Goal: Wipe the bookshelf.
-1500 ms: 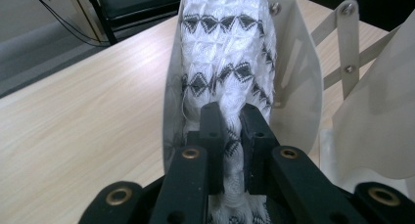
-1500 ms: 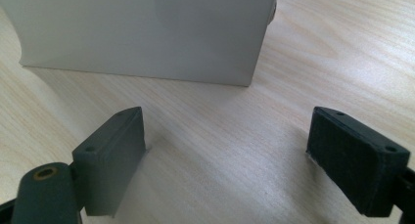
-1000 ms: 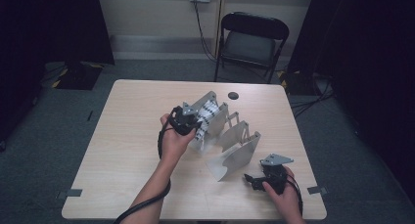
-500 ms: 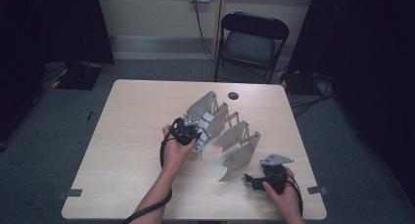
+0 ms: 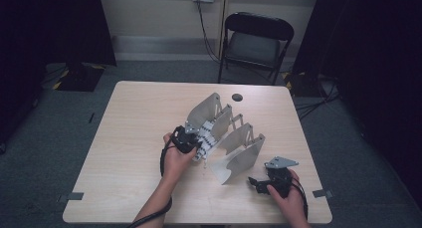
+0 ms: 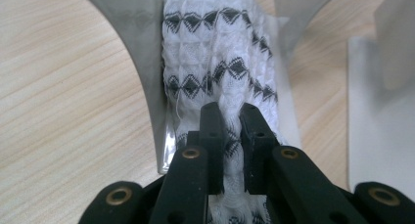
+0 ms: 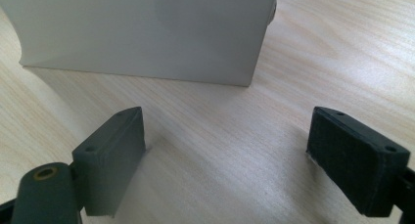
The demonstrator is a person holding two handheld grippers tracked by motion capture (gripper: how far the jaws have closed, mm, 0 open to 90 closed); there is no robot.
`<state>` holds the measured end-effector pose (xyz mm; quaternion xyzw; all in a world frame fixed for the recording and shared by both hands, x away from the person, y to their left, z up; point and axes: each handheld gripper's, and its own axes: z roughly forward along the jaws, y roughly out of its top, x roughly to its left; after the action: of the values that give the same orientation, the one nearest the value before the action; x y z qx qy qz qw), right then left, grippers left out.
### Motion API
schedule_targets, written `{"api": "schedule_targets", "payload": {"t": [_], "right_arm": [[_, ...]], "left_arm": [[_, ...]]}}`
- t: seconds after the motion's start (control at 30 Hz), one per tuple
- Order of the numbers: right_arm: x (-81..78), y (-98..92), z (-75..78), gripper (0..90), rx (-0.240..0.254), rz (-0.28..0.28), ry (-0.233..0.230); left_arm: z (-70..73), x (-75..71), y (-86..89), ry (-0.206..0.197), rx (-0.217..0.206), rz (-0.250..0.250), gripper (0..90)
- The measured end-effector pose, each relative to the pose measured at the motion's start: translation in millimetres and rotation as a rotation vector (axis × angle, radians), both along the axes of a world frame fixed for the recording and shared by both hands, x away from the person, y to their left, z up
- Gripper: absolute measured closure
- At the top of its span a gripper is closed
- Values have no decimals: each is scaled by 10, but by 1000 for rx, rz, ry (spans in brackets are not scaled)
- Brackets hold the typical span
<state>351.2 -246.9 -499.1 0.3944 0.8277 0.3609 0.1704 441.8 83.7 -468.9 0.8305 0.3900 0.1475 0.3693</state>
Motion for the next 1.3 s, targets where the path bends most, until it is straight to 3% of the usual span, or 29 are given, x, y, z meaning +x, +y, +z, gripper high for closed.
{"api": "schedule_targets", "payload": {"t": [0.13, 0.43, 0.5, 0.57, 0.7, 1.1, 1.3], "right_arm": [[0, 0, 0, 136, 0, 0, 0], [0, 0, 0, 136, 0, 0, 0], [0, 0, 0, 136, 0, 0, 0], [0, 0, 0, 136, 0, 0, 0], [0, 0, 0, 136, 0, 0, 0], [0, 0, 0, 136, 0, 0, 0], [0, 0, 0, 136, 0, 0, 0]], "left_arm": [[206, -51, -19, -40, -13, -22, 826], [991, -64, -31, -195, -48, -44, 826], [1142, -58, -24, -228, -39, -42, 825], [1212, -36, -4, -231, -21, -31, 825], [1077, 1, 49, -198, -26, -14, 825], [308, 20, -3, -68, -16, 8, 824], [76, 23, 0, -18, 10, 7, 823]]}}
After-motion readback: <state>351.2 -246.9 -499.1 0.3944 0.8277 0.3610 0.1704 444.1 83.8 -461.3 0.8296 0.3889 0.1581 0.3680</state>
